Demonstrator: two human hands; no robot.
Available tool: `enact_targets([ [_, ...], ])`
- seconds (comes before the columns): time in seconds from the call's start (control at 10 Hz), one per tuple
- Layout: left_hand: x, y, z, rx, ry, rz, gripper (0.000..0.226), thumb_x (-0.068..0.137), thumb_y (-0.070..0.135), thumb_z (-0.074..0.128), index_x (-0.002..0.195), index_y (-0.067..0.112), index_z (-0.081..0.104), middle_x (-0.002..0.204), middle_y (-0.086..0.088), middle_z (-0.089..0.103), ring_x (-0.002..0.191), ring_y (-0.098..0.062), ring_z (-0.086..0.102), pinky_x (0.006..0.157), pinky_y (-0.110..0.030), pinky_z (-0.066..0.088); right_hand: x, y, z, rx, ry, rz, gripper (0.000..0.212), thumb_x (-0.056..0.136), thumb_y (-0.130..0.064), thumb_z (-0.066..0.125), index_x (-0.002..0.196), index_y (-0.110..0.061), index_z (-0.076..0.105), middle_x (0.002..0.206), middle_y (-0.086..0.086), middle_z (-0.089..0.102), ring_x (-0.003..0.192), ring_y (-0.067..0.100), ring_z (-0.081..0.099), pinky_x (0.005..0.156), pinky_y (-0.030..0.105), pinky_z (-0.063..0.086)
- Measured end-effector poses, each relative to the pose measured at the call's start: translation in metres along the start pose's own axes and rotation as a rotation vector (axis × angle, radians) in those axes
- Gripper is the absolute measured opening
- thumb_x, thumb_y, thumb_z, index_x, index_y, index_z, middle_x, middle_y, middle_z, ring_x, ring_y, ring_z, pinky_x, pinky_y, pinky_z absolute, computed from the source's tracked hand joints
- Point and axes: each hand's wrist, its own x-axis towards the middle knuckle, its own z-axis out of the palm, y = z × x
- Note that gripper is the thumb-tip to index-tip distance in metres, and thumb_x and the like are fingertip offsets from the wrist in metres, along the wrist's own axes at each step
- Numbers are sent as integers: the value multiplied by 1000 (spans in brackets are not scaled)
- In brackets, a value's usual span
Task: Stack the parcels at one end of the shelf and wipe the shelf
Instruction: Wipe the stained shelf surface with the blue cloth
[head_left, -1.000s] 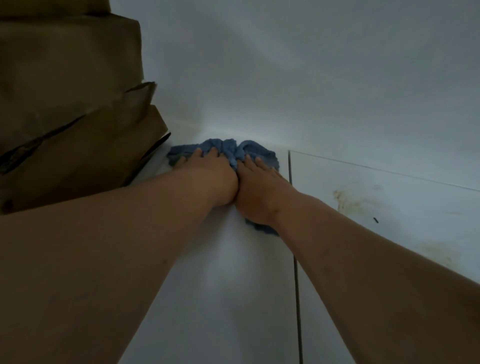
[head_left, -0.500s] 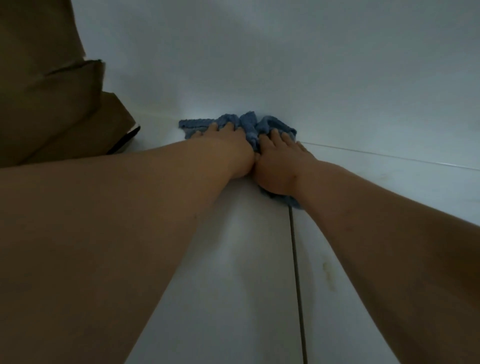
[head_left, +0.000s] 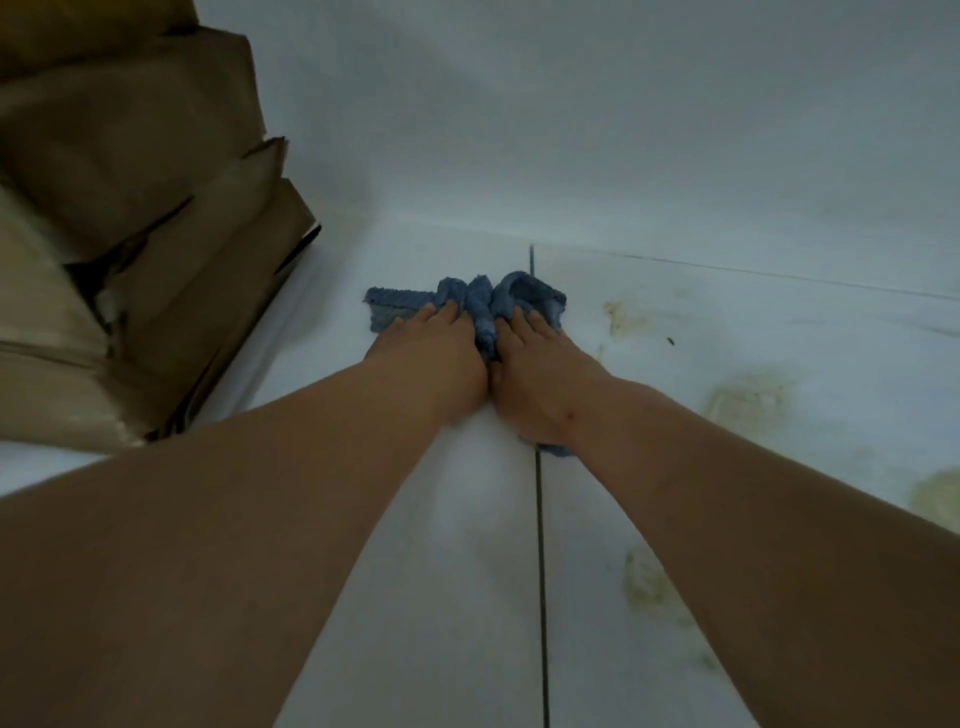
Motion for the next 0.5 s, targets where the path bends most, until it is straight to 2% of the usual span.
enact_targets([
  [0.1,-43,6,0,-13,-24,6,54,97,26,37,148,8,30,156,-11,25,144,-29,22,116,-48,24,-26,-13,8,1,5,-39,63,99,-33,16,155,-8,-1,163,10,-3,150,25,-6,122,42,2],
  [0.2,-79,8,2,-3,-49,16,56,98,26,38,150,9,26,158,-9,22,146,-27,19,118,-47,22,-54,-19,31,-35,46,-79,82,80,-38,-8,155,-10,3,163,10,2,151,26,-2,122,43,5],
  [0.3,-111,10,3,34,-118,42,60,99,27,36,153,11,15,162,-7,12,148,-26,14,120,-45,17,-94,-35,36,13,29,-94,63,97,-32,13,155,-11,-2,163,8,-2,151,26,-3,122,43,5],
  [0.4,-136,10,7,65,-208,72,67,99,33,33,155,17,0,163,-2,-2,150,-23,6,121,-43,12,-128,-46,32,38,41,-74,63,103,-31,26,155,-11,-4,163,6,-4,151,24,-4,123,40,2],
  [0.5,-160,10,8,45,-207,98,67,98,37,32,156,18,3,163,-2,-1,150,-21,5,121,-44,14,-156,-58,33,75,-6,-25,61,104,-31,25,155,-11,-3,163,6,-6,151,21,-6,123,35,-3],
])
